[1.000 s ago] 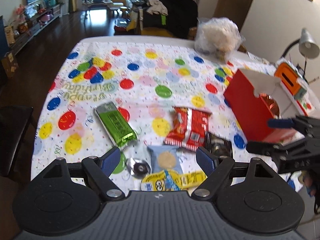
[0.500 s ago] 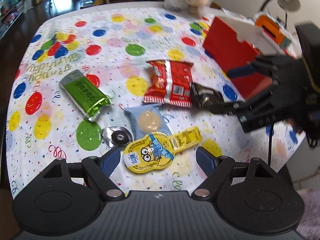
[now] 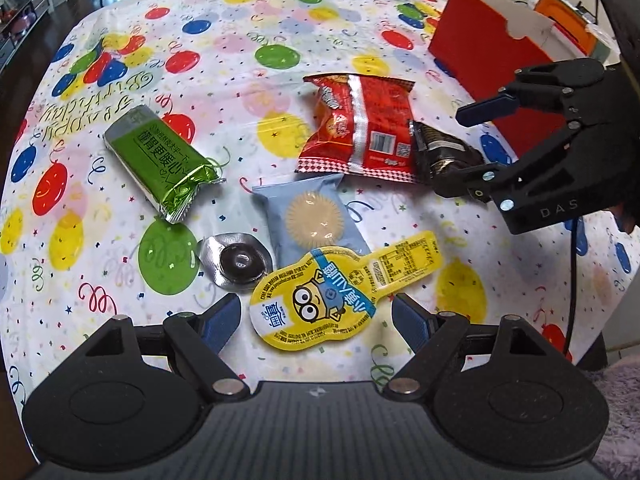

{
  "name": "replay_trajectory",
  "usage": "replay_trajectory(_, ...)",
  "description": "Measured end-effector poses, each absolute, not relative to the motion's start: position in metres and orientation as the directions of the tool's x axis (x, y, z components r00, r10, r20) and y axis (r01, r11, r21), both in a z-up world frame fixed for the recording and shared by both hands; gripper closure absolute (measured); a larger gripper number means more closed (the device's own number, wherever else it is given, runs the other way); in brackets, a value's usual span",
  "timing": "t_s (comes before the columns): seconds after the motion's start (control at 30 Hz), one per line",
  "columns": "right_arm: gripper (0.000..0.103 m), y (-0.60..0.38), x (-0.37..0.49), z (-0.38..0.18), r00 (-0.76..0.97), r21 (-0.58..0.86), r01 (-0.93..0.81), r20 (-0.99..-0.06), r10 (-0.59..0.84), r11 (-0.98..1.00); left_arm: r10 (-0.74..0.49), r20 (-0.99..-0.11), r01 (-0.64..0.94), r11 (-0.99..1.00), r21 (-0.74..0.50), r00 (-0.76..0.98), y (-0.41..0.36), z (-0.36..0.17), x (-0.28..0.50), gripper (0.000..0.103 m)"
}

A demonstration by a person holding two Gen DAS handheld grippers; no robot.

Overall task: Organize snacks
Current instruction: 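Grasp the yellow Minion jelly with the left tool while the right tool grasps the dark chocolate bar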

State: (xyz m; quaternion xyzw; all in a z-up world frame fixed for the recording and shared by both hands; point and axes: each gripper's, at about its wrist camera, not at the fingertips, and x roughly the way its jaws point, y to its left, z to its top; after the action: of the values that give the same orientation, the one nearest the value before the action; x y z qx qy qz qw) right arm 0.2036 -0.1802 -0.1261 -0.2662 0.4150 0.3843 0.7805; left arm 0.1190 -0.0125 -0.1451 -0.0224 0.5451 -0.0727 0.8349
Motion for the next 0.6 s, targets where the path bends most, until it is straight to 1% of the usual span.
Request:
replay_trajectory(0.23,0.038,-0.178,0.206,-0.134,0.346,-0.1,-0.832,-0.862,0.369,0.546,-0.117,-0.912,0.093,0.992,-0.088,0.392,-0.019,-0.152,0.121,0.02)
replay_trajectory(0.4,0.049,-0.179,0.207,-0.136,0.335,-0.082,-0.826,-0.867,0.369,0.558,-0.097,-0.91,0.088,0.994,-0.066,0.402,-0.022,-0.153,0.122,0.02)
replay_trajectory(0.5,0.052,-0.18,0.207,-0.137,0.343,-0.083,-0.818,-0.865,0.367,0.569,-0.081,-0.909,0.092,0.995,-0.047,0.408,-0.025,-0.154,0.121,0.021)
replay_trajectory(0.6,0.06,-0.183,0.206,-0.136,0.354,-0.086,-0.806,-0.863,0.36,0.586,-0.063,-0.904,0.083,0.996,-0.031,0.422,-0.025,-0.153,0.118,0.025)
